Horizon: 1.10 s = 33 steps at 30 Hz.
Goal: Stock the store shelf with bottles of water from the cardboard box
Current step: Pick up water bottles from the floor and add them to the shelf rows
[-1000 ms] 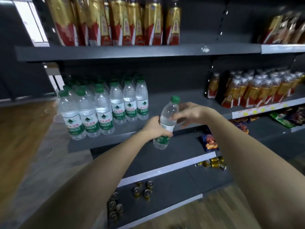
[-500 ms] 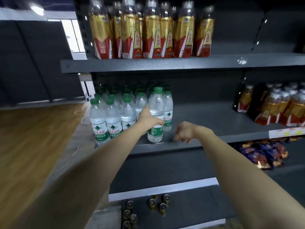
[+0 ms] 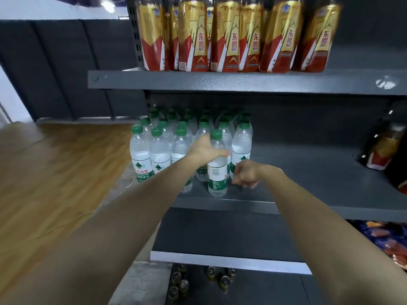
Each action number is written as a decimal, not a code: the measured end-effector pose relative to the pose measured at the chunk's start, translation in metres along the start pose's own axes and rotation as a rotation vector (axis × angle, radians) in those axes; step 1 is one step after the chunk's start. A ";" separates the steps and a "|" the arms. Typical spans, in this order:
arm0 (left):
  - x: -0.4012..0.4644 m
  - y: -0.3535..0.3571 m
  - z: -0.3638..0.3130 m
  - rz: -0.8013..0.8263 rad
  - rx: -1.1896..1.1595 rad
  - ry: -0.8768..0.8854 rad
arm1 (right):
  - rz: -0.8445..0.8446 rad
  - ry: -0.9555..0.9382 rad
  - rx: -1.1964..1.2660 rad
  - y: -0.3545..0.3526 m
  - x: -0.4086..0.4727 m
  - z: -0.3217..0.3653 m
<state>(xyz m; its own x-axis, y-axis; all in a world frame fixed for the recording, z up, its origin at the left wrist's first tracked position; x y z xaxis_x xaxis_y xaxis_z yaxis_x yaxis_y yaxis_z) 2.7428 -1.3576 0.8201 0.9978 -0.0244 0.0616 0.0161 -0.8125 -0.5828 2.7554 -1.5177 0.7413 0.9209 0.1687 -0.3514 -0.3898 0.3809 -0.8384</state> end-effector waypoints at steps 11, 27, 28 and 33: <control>0.003 0.000 -0.047 0.136 0.447 0.038 | 0.042 -0.157 0.015 0.004 0.027 0.013; -0.002 -0.010 -0.042 -0.013 0.627 0.024 | 0.160 -0.206 -0.073 0.016 0.032 0.019; -0.001 -0.012 -0.041 0.000 0.653 0.036 | 0.155 -0.215 -0.072 0.015 0.032 0.020; 0.004 -0.025 -0.028 0.144 0.645 0.081 | 0.161 -0.228 -0.096 0.015 0.030 0.022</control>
<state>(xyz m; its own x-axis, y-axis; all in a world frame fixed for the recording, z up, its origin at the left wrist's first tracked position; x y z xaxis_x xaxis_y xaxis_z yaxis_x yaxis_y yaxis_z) 2.7441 -1.3536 0.8578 0.9853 -0.1709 -0.0069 -0.0565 -0.2871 -0.9562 2.7774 -1.4864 0.7273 0.8173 0.4243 -0.3899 -0.5186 0.2469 -0.8186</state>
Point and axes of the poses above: each hand's wrist, its own x-axis towards the middle knuckle, its own y-axis out of the palm, z = x × y, the point moved 7 cm from there along x, towards the middle knuckle, and after that the axes turned 5 degrees about -x, right-handed, at the moved point
